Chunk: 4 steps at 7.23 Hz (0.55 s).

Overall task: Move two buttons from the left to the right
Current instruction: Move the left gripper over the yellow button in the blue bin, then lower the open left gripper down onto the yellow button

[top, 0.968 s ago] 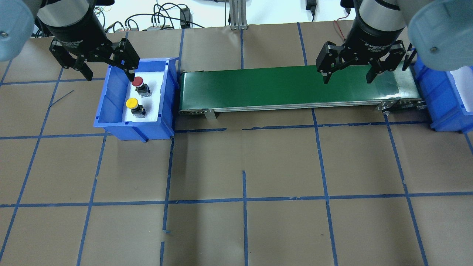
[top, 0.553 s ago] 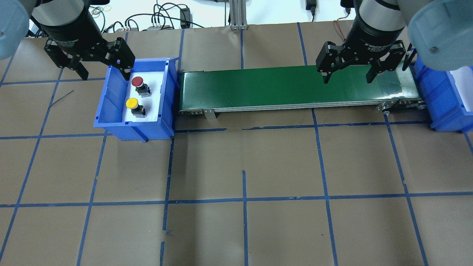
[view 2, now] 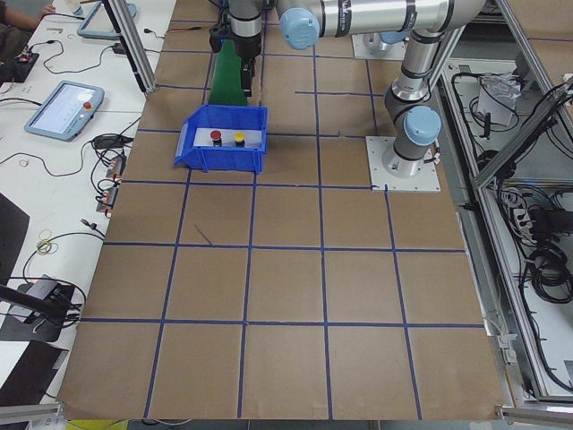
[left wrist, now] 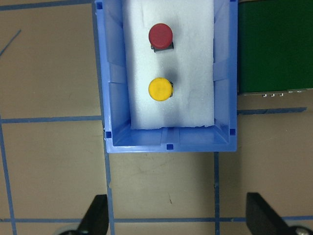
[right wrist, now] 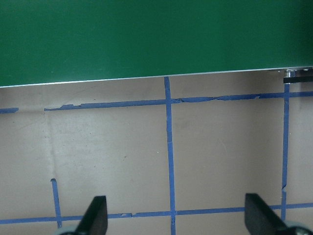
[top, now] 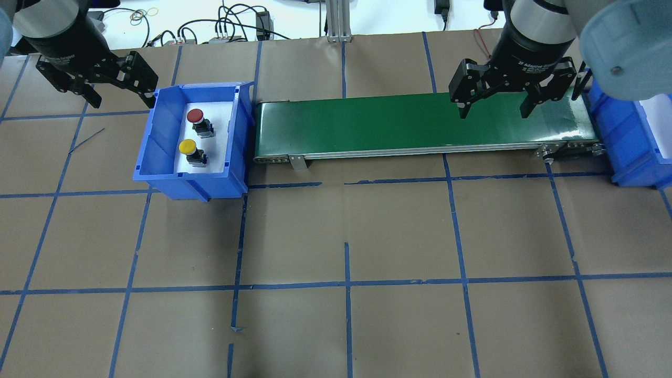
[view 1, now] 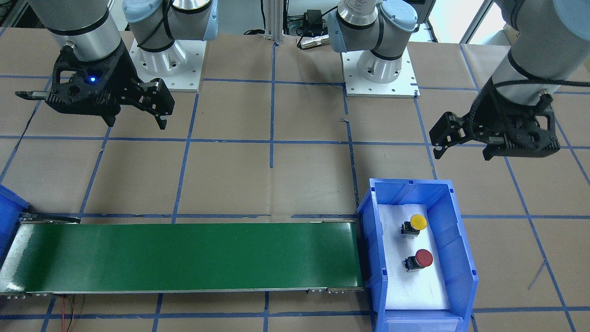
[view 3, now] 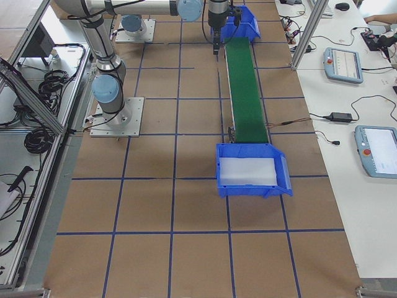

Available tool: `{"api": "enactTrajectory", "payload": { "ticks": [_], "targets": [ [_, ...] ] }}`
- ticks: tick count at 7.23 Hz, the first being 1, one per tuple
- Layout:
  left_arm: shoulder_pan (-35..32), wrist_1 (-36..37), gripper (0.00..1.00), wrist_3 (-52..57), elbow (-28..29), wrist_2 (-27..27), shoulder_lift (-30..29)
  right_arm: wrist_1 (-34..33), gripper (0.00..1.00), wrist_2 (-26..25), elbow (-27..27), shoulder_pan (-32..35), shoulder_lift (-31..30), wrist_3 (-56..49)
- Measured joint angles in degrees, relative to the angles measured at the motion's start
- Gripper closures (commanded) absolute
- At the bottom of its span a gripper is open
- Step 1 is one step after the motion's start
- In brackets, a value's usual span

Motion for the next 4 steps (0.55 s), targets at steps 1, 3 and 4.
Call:
{"api": "enactTrajectory", "payload": {
  "ticks": [1, 3, 4],
  "targets": [
    [0.27, 3.53, 0.02, -0.2, -0.08, -0.3, -3.07, 0.0, 0.0, 0.0, 0.0, 0.0, 0.0, -0.06],
    [0.37, 7.75, 0.04, -2.02, -0.2, -1.96, -8.74, 0.06, 0.0, -0.05, 0.0, 0.01, -0.02, -0.18],
    [0.39, 8.55, 0.04, -3.14, -0.89, -2.79, -10.52, 0.06, 0.0, -0.07, 0.02, 0.03, -0.03, -0.2]
  ]
}}
